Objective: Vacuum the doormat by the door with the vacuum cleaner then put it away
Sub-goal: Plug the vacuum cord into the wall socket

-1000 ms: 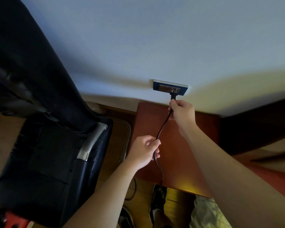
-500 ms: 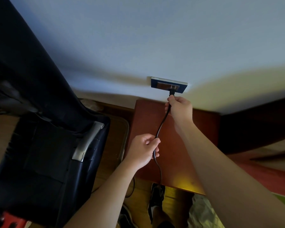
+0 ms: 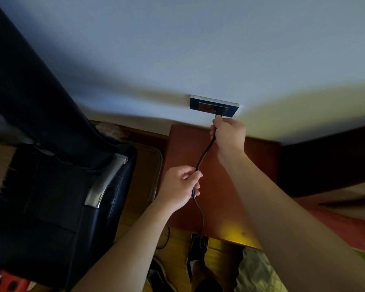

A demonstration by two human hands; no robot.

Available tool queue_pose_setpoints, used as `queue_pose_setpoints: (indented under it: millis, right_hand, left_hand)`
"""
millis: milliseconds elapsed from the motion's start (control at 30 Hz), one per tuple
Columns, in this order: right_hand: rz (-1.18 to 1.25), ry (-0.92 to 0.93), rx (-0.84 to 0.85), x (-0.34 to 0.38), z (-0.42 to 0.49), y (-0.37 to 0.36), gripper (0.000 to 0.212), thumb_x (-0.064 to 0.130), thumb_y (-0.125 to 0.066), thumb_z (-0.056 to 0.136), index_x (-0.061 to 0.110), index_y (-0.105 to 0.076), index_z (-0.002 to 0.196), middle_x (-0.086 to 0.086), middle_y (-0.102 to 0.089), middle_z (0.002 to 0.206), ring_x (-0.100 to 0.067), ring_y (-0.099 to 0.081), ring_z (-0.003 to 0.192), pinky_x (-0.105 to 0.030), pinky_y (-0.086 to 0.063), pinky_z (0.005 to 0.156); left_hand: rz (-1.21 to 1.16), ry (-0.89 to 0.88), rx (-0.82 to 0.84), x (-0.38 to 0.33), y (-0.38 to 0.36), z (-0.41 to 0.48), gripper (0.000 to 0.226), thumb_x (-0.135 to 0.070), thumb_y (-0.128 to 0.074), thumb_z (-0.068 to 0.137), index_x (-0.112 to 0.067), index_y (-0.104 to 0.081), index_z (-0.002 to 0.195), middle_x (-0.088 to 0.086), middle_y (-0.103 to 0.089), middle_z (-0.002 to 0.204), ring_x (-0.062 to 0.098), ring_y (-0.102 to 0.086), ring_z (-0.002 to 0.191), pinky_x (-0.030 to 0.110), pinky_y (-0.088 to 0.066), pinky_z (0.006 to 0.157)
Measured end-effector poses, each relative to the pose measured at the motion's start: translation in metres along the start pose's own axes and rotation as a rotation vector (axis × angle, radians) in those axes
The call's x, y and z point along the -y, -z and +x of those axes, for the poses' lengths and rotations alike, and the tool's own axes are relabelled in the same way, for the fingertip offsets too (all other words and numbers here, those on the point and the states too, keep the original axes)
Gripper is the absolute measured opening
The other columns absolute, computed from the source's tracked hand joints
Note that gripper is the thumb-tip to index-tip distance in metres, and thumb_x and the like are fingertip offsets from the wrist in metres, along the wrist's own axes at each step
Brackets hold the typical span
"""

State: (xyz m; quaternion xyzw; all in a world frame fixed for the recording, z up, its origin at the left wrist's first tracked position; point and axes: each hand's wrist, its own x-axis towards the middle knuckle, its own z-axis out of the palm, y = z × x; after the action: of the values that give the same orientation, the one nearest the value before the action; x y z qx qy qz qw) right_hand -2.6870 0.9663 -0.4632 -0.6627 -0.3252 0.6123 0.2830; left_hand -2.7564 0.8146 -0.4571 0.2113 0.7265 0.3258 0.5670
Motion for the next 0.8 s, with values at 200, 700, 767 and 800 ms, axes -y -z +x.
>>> queue_pose_setpoints:
  millis: [200,700,767,800]
  right_hand:
    - [0.034,0.0,-0.011,-0.003,0.006,-0.004,0.027,0.012,-0.057,0.096,0.009,-0.059,0.069,-0.003,-0.055,0.054,-0.018,-0.047,0.049,-0.028,-0.04,0.051]
    - [-0.012,0.037,0.028,-0.004,0.009,0.002,0.029,0.014,-0.057,0.096,0.012,-0.06,0.068,0.0,-0.058,0.054,-0.02,-0.053,0.058,-0.033,-0.046,0.062]
    - [-0.064,0.067,0.046,-0.005,0.01,0.006,0.028,0.018,-0.057,0.097,0.014,-0.061,0.069,0.001,-0.06,0.055,-0.019,-0.055,0.06,-0.036,-0.05,0.067]
    - [-0.099,0.091,0.054,-0.006,0.01,0.008,0.029,0.02,-0.057,0.097,0.014,-0.062,0.069,0.002,-0.06,0.055,-0.019,-0.056,0.06,-0.037,-0.051,0.068]
  left_hand:
    - [-0.03,-0.005,-0.012,0.001,0.001,0.001,0.016,-0.011,-0.06,0.103,-0.003,-0.072,0.097,0.01,-0.062,0.072,0.021,-0.063,0.06,0.026,-0.058,0.058]
    - [-0.054,-0.022,-0.09,0.008,-0.006,-0.002,0.014,-0.015,-0.063,0.101,-0.009,-0.072,0.093,0.008,-0.064,0.071,0.021,-0.065,0.059,0.042,-0.063,0.068]
    - [-0.059,-0.027,-0.102,0.009,-0.009,-0.003,0.014,-0.014,-0.063,0.101,-0.007,-0.072,0.094,0.011,-0.064,0.072,0.022,-0.064,0.059,0.036,-0.062,0.064]
    - [-0.061,-0.029,-0.105,0.009,-0.01,-0.004,0.014,-0.014,-0.063,0.101,-0.006,-0.072,0.095,0.012,-0.063,0.072,0.023,-0.064,0.06,0.033,-0.062,0.063]
